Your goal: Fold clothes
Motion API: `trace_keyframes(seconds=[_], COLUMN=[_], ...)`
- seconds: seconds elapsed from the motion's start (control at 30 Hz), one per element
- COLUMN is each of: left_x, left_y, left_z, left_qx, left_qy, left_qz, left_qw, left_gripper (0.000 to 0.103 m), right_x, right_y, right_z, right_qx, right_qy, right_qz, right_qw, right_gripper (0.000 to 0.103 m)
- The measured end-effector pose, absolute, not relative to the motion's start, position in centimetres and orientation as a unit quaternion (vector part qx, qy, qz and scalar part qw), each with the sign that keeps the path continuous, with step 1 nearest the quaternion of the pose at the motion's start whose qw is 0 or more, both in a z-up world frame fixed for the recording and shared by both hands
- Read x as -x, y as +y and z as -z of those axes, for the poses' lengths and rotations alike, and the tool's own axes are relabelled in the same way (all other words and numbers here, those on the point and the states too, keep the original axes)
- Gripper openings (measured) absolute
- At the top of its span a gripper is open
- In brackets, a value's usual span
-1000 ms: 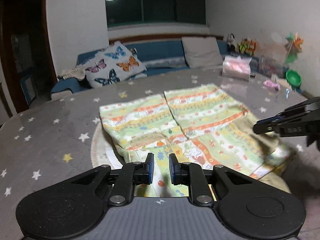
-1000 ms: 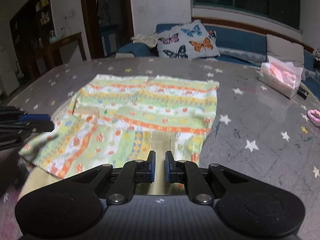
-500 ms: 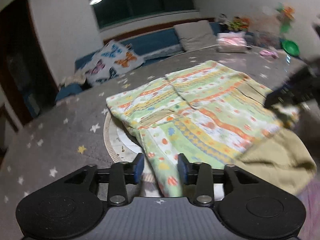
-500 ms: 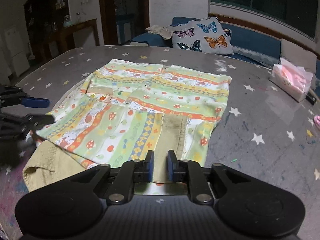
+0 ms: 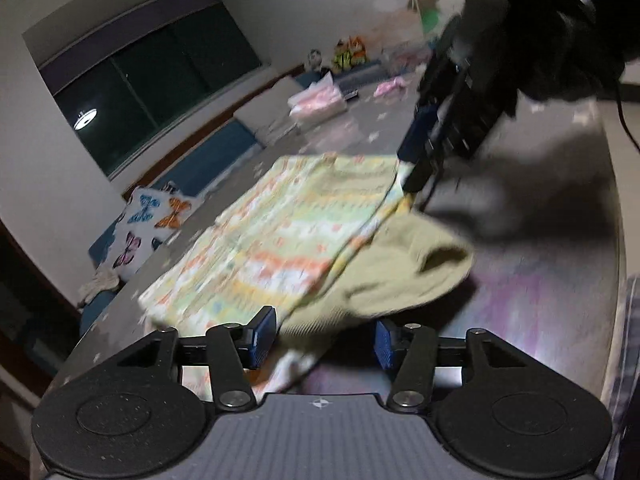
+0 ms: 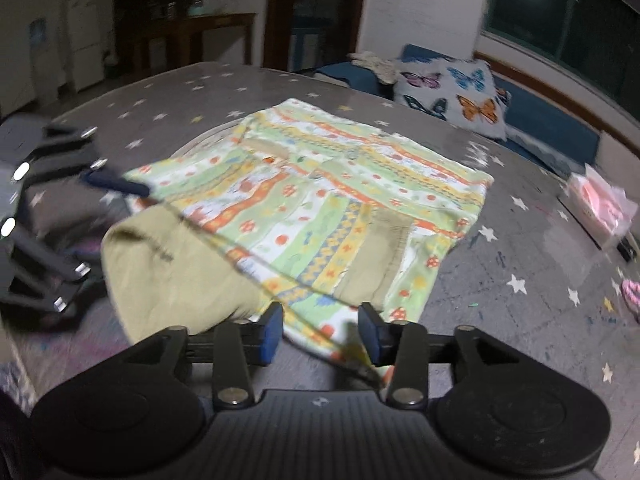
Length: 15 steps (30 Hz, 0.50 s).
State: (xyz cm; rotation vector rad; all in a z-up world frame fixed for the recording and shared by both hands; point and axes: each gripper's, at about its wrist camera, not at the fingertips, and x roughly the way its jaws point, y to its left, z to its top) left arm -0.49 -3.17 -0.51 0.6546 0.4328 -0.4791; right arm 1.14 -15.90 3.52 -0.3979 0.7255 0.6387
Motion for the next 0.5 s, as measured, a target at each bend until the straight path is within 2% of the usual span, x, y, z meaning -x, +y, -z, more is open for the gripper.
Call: trace_keyframes(seconds=[0.07, 0.1, 0.13, 0.2, 0.43, 0.5], left_x=[-0.4, -0.8, -1.3, -2.7, -6.2, -6.6], left_y=[-3.3, -3.3, -3.1, -2.5, -0.9, -0.8], left_z=[0.1, -0.2, -0.5, -1.4, -3.3, -3.4], left_qx=[-0.296, -0.284, -0.27, -0.232, -0.155, -0.148], left_qy=[0.208, 0.211, 0.216, 0.228, 0.254, 0.257], left_qz=[0.239, 0.242, 0.242, 0.234, 0.219, 0.217], left_qw=[0.901, 0.903, 0.907, 0.916, 0.929, 0.93], left_gripper=[0.04, 0.026, 0.02, 0.013, 0.01, 0.011], right_x=[-0.4, -0.1, 0.1, 0.4, -0.9, -1.7], right_y=[-15.8, -15.7, -15.6, -15.3, -13.5, -13.0], right_z=[-3.5, -3.4, -3.4, -3.2, -2.8, -2.7], right_qx=[0.206, 0.215, 0.221, 0.234, 0.232, 0.213], right_qy=[0.342, 0.338, 0.334, 0.325, 0.3, 0.307], right_qz=[-0.315, -0.322, -0.328, -0.341, -0.356, -0.361], right_qw=[0.861, 0.858, 0.856, 0.851, 0.854, 0.854], right_gripper=[0.045, 0.048, 0.049, 0.051, 0.051, 0.048])
